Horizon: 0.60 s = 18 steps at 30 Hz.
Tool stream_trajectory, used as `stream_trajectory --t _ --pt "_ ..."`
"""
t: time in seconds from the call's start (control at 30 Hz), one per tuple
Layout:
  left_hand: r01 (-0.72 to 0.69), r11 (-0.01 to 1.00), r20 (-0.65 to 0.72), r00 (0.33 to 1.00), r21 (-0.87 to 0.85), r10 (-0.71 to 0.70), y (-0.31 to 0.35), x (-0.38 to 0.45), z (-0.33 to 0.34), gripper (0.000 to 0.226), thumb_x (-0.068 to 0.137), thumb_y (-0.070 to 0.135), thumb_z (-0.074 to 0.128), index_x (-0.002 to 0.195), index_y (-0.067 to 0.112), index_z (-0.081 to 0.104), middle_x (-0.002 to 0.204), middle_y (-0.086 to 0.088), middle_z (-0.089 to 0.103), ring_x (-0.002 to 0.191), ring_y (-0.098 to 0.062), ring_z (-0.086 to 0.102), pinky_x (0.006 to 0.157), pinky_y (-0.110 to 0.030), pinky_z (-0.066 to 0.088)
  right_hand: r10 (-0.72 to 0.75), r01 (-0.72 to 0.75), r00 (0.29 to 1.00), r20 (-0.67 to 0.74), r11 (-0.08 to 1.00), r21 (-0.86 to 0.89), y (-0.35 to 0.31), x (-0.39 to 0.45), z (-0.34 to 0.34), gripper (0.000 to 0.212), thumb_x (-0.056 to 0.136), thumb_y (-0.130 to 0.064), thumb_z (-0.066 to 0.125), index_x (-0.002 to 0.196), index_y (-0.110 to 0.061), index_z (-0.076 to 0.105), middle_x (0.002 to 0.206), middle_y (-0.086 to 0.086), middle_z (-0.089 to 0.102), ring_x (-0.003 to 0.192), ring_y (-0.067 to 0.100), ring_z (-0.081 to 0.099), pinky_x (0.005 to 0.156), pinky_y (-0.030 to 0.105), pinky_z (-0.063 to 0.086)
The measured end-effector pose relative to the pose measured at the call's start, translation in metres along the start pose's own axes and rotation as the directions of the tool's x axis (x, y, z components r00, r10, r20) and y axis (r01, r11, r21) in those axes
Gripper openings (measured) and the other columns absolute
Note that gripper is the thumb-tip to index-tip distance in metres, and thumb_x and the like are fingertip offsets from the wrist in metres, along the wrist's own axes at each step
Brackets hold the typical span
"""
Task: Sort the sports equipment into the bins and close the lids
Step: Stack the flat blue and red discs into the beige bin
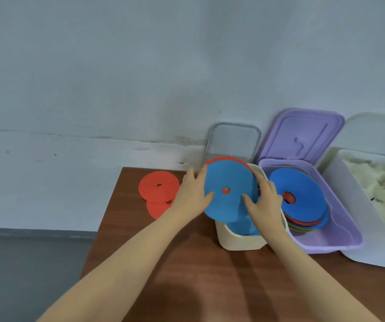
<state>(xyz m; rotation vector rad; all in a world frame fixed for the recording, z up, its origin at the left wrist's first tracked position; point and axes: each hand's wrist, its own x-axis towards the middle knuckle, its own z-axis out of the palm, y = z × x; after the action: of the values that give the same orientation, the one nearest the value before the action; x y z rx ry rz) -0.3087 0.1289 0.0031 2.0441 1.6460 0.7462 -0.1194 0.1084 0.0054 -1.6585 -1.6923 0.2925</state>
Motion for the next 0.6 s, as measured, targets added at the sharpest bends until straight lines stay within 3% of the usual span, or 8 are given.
stream_trajectory --t 0.2,0.33,0.43,0.6 --pt "-0.001 0.998 0.087 0.996 0.058 -0.004 0.041 0.041 0.048 0.068 0.089 0.029 0.056 0.146 0.012 0.023 0.125 -0.015 0.036 0.116 -0.033 0.038 0.1 -0.04 0.035 0.122 -0.109 0.99 0.076 0.982 -0.154 0.06 0.021 -0.025 0.061 0.078 -0.026 0.068 0.131 -0.012 0.043 0.122 0.007 0.054 0.11 0.029 0.05 0.092 0.047 0.037" --pt "-0.022 0.936 0.25 0.966 0.351 -0.071 0.042 0.047 0.065 0.06 0.094 0.04 0.043 0.146 0.019 0.023 0.143 -0.011 0.029 0.125 -0.033 0.029 0.102 -0.041 0.027 0.179 -0.09 0.966 0.185 0.907 -0.412 0.089 0.019 -0.024 0.051 0.085 -0.037 0.059 0.129 -0.015 0.046 0.12 0.009 0.045 0.11 0.031 0.041 0.091 0.042 0.031" --pt "-0.012 0.925 0.172 0.983 0.379 -0.058 0.039 0.043 0.064 0.054 0.095 0.039 0.041 0.144 0.019 0.027 0.148 -0.008 0.025 0.131 -0.03 0.025 0.104 -0.041 0.024 0.113 -0.032 0.975 0.192 0.924 -0.382 0.093 0.018 -0.021 0.042 0.088 -0.033 0.054 0.127 -0.019 0.047 0.12 0.008 0.044 0.108 0.03 0.04 0.089 0.04 0.029" --pt "0.026 0.908 0.077 0.995 0.417 -0.064 0.026 0.031 0.041 0.052 0.096 0.035 0.04 0.144 0.017 0.029 0.151 -0.007 0.024 0.134 -0.028 0.025 0.106 -0.038 0.023 -0.026 0.087 0.974 0.227 0.961 -0.263 0.076 0.027 -0.01 0.05 0.092 -0.028 0.052 0.138 -0.02 0.038 0.128 0.006 0.044 0.114 0.027 0.04 0.096 0.039 0.029"
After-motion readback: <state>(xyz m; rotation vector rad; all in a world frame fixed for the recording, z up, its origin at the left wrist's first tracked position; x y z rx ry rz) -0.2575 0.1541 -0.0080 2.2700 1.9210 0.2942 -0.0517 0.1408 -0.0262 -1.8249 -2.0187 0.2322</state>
